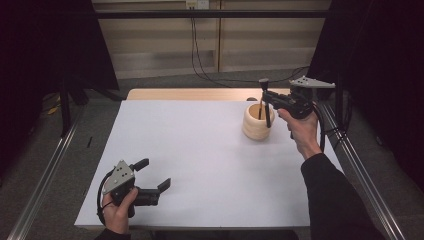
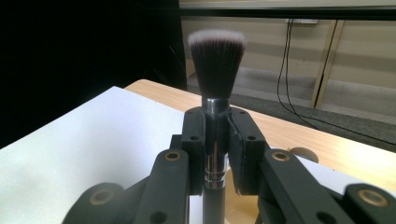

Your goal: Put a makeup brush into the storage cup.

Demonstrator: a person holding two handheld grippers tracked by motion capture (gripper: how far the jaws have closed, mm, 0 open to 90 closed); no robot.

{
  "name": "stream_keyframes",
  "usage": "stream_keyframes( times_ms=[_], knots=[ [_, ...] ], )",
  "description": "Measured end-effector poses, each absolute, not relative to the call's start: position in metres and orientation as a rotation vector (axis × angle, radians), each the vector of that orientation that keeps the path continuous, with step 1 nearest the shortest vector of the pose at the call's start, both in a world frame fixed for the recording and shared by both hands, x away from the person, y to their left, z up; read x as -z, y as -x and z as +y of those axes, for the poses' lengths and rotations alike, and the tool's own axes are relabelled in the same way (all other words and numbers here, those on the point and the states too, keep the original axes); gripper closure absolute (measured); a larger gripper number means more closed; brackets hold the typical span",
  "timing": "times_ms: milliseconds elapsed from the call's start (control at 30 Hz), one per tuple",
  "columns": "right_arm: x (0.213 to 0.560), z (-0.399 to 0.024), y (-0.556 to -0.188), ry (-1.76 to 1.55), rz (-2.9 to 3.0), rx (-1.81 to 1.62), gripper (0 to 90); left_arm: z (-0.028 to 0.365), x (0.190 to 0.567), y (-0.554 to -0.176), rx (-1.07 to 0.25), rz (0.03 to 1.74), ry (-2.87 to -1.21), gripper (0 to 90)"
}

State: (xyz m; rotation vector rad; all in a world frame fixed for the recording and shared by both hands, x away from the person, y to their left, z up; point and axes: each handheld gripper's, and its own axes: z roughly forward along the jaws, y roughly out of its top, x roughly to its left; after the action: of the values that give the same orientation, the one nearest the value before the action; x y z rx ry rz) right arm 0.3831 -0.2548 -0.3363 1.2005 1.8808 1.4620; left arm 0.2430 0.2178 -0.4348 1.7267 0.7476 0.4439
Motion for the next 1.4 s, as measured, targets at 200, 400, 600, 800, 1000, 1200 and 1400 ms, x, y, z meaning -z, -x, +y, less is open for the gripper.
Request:
stream_keyframes(
  times_ms=[200, 400, 600, 800, 1000, 1200, 1400],
  knots=[
    [0.338, -0.253, -0.396, -1.201, 1.881, -1.435, 77.9, 0.219, 0.435, -0.244, -0.442, 0.754, -1.718, 1.6],
    [0.336, -0.25, -0.41, -1.201, 1.878, -1.411, 77.9, 0.219, 0.435, -0.244, -0.442, 0.758, -1.717, 1.6],
    [0.339, -0.248, -0.424, -1.218, 1.899, -1.39, 77.9, 0.222, 0.435, -0.245, -0.446, 0.745, -1.736, 1.6],
    [0.346, -0.246, -0.432, -1.23, 1.905, -1.362, 77.9, 0.221, 0.435, -0.245, -0.44, 0.751, -1.728, 1.6],
    [0.355, -0.246, -0.439, -1.247, 1.915, -1.355, 77.8, 0.221, 0.436, -0.245, -0.444, 0.753, -1.735, 1.6],
    [0.365, -0.243, -0.444, -1.261, 1.948, -1.334, 77.8, 0.221, 0.436, -0.245, -0.438, 0.752, -1.73, 1.6],
    [0.369, -0.241, -0.443, -1.267, 1.951, -1.341, 77.8, 0.222, 0.436, -0.245, -0.438, 0.753, -1.731, 1.6]
  ],
)
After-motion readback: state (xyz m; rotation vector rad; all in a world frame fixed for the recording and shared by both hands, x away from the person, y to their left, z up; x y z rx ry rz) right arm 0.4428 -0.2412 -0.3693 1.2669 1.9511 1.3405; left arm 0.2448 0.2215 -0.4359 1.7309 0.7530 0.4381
